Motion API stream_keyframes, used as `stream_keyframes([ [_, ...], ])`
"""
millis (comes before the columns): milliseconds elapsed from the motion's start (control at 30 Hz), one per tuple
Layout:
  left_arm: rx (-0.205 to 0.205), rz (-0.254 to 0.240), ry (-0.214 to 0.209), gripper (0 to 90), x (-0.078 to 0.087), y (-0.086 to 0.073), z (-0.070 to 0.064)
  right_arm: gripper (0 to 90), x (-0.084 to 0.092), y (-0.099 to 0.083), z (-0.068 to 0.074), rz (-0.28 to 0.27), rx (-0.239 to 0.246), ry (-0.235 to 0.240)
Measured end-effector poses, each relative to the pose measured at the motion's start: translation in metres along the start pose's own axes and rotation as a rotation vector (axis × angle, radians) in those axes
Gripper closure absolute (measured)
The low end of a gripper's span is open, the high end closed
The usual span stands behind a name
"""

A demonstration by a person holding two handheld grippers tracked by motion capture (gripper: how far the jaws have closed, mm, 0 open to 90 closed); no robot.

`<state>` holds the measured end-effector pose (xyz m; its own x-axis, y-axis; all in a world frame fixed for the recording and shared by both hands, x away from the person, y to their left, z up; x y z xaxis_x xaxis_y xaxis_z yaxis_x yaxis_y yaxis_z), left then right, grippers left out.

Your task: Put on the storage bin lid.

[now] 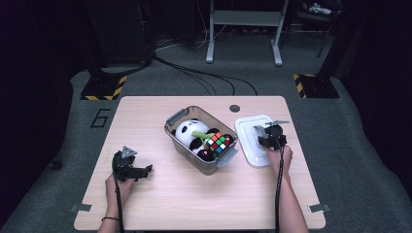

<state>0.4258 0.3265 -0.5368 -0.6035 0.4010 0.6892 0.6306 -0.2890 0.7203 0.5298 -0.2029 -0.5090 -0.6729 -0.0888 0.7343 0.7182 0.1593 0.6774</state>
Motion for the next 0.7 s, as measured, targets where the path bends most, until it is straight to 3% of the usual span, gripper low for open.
stream_keyframes([
  [33, -0.005, -0.008, 0.003, 2.5, 0.001, -0.001, -0.001, 64.4, 0.001, -0.003, 0.003, -0.017, -0.023, -0.021],
  [100, 0.005, -0.014, 0.013, 5.0, 0.001, -0.001, -0.002, 65.9, 0.001, -0.010, 0.009, -0.067, -0.039, -0.007],
  [133, 0.008, -0.012, 0.010, 5.0, 0.001, 0.000, -0.002, 66.3, 0.002, -0.007, 0.007, -0.055, -0.053, 0.002],
  [167, 0.005, -0.011, 0.001, 5.2, 0.000, 0.001, 0.000, 66.5, 0.001, -0.003, 0.008, -0.039, -0.032, -0.017],
  [233, 0.006, -0.019, 0.007, 5.5, -0.001, 0.000, 0.000, 66.6, 0.001, 0.002, 0.006, -0.013, -0.037, 0.009],
  [500, -0.003, -0.013, 0.002, 6.2, 0.001, 0.000, -0.001, 66.7, 0.007, -0.001, -0.008, -0.062, -0.091, 0.025],
  [700, -0.003, -0.013, 0.001, 6.2, 0.001, 0.000, -0.001, 66.7, 0.016, -0.002, -0.013, -0.080, -0.057, 0.036],
])
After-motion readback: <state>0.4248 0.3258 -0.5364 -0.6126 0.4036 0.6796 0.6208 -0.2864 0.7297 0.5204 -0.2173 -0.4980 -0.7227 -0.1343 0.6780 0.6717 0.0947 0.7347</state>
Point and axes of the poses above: each handheld gripper's, and its own axes: x roughly backward along the jaws, y roughly out of its top, z roughly to its left, the point moved 1 cm from there along -x, roughly forward along the jaws, and after that the axes turned 6 degrees about -y, right-handed, at the moved point
